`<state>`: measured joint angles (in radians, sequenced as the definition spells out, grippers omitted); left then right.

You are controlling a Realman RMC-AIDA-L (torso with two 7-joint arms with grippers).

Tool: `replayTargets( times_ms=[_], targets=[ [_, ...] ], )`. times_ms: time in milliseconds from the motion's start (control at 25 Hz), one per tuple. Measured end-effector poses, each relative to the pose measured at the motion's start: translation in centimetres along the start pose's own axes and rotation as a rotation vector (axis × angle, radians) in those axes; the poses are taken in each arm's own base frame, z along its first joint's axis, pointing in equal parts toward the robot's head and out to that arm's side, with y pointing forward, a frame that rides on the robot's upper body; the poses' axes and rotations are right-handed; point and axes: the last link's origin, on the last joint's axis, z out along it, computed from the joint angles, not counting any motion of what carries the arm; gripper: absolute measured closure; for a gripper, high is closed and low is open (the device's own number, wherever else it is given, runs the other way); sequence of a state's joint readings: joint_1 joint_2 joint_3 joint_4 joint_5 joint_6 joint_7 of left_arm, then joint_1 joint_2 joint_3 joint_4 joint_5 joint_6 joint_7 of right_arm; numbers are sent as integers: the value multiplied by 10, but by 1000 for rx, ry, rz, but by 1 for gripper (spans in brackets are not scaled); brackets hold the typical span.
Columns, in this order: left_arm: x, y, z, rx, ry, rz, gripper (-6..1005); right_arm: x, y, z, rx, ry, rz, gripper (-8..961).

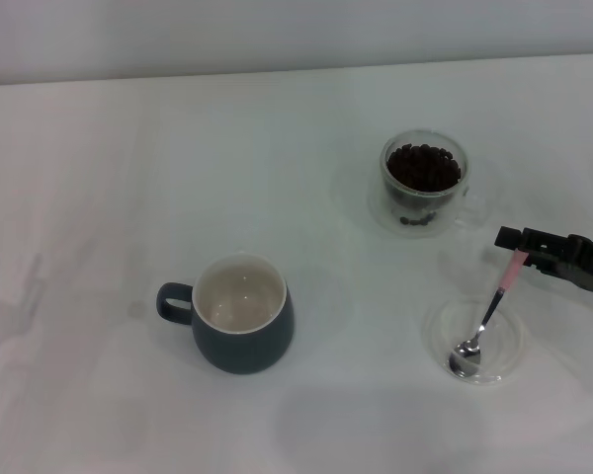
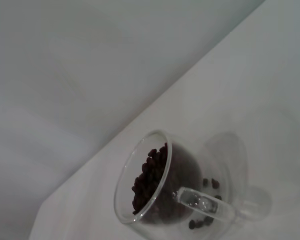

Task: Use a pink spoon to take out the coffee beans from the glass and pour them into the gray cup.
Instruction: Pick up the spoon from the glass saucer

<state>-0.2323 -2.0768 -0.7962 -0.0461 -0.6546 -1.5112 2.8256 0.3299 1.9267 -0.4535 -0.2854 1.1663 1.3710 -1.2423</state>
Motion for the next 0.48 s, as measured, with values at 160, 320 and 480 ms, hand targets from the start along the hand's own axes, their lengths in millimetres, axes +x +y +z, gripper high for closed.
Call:
replayTargets(
  times_ms=[160, 320, 480],
  targets=[
    [-1, 0, -1, 3, -3, -1, 371, 1, 0, 1, 1, 1, 2, 337],
    [-1, 0, -2, 5, -6, -1, 376, 3, 0, 2, -1, 3, 3, 375],
    [-1, 0, -3, 6, -5, -2, 375, 3, 0, 2, -1, -1, 6, 432]
  ],
)
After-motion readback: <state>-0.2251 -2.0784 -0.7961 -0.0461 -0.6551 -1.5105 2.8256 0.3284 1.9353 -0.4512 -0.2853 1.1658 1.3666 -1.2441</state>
